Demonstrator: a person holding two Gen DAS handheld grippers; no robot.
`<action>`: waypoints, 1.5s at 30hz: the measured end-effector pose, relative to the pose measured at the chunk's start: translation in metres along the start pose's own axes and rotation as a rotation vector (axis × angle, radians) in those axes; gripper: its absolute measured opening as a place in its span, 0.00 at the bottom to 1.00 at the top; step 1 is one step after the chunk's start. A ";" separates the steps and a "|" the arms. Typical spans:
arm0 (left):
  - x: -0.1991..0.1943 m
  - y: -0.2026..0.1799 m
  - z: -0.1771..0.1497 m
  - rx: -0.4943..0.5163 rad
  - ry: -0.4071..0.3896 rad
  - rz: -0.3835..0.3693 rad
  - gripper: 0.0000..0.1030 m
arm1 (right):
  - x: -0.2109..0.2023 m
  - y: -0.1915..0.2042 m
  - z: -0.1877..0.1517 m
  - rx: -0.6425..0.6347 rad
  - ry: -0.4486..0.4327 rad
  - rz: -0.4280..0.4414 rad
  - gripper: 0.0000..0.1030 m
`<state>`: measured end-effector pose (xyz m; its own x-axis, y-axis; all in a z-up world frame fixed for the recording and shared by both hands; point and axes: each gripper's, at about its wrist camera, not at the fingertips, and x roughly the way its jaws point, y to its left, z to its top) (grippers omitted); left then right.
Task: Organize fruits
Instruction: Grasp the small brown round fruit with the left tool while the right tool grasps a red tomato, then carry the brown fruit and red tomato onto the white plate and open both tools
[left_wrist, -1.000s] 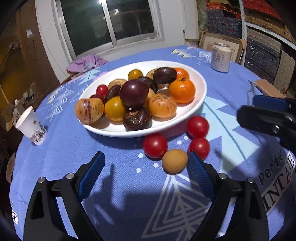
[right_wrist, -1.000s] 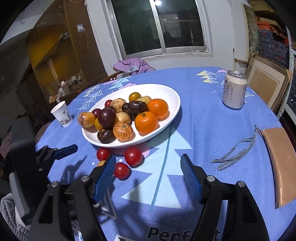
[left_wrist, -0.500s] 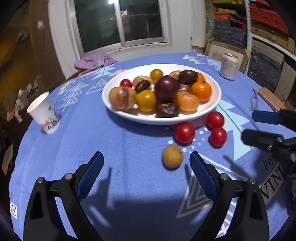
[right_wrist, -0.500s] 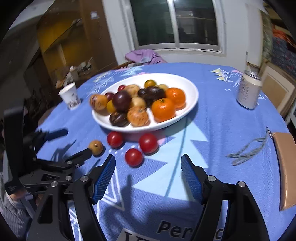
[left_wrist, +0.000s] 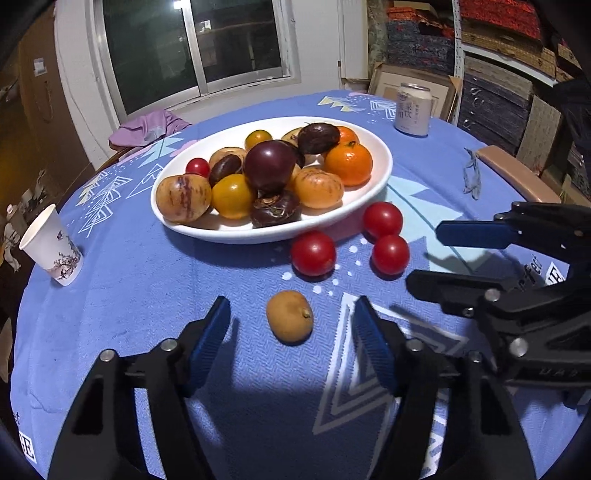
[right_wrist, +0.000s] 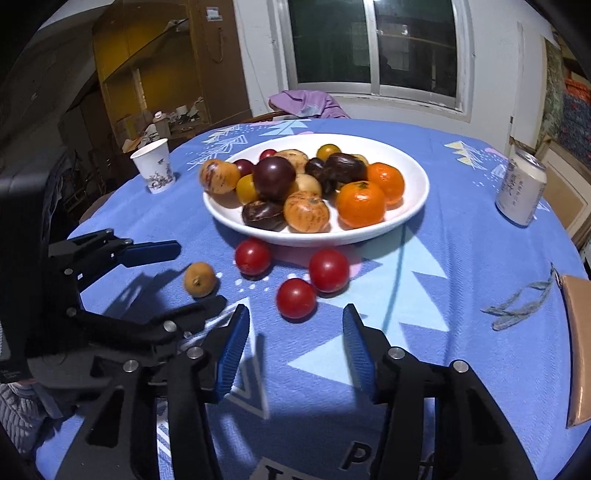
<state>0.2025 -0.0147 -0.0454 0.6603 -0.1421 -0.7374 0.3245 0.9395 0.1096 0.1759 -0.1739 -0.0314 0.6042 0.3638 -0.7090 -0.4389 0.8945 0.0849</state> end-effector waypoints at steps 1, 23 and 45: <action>0.001 0.000 0.000 0.000 0.007 -0.007 0.55 | 0.002 0.002 0.000 -0.004 0.002 -0.006 0.48; 0.017 0.017 0.005 -0.100 0.058 -0.063 0.40 | 0.026 0.000 0.011 0.082 0.052 -0.010 0.34; -0.017 0.006 0.003 -0.085 -0.068 -0.009 0.26 | -0.010 0.023 0.004 -0.033 -0.048 -0.046 0.25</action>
<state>0.1954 -0.0074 -0.0300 0.7032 -0.1693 -0.6906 0.2743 0.9606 0.0438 0.1624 -0.1564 -0.0196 0.6551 0.3348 -0.6774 -0.4310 0.9019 0.0290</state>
